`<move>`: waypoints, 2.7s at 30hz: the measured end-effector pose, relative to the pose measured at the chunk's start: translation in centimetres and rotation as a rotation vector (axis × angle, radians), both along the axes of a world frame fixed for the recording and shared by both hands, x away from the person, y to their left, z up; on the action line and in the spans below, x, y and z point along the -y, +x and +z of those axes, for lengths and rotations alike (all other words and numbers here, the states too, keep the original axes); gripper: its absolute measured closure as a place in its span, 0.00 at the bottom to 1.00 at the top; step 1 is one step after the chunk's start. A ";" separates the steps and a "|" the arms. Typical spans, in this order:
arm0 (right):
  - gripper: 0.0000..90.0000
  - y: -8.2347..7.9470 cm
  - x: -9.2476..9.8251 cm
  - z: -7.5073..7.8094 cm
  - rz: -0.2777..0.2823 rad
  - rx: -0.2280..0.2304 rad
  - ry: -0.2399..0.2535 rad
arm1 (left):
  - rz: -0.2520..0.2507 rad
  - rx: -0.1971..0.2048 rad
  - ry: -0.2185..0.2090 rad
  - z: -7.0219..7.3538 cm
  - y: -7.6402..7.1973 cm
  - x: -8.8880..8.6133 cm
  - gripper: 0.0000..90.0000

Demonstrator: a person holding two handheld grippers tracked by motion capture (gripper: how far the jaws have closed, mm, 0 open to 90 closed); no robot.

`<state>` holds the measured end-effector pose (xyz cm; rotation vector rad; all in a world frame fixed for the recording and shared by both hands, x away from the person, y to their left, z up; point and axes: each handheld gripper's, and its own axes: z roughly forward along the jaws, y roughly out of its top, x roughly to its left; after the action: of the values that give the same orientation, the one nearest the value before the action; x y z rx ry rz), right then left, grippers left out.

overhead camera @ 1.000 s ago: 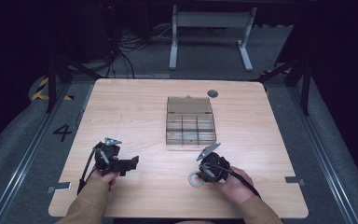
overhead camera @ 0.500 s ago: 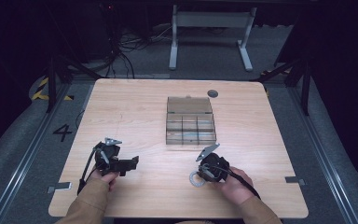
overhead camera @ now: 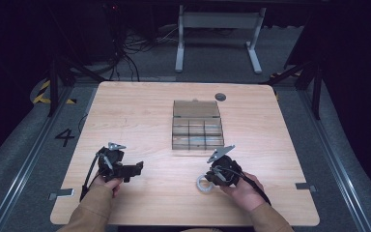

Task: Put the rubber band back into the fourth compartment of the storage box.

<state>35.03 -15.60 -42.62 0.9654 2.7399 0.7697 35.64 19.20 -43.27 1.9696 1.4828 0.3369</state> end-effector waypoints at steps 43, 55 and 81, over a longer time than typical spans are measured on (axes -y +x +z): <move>0.92 2.9 -0.2 5.6 0.001 0.055 0.079 | -0.006 0.000 -0.015 0.4 -0.2 -0.3 0.12; 0.92 5.0 -2.2 6.8 0.017 0.075 0.072 | 0.009 -0.011 -0.051 0.5 -1.0 -0.8 0.14; 0.92 9.3 -4.5 8.0 -0.008 0.096 0.077 | -0.003 -0.003 -0.043 0.5 -0.8 -0.6 0.14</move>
<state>44.36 -11.10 -34.65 0.9280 2.6408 0.9021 34.88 19.85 -42.73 1.9395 1.4767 0.2978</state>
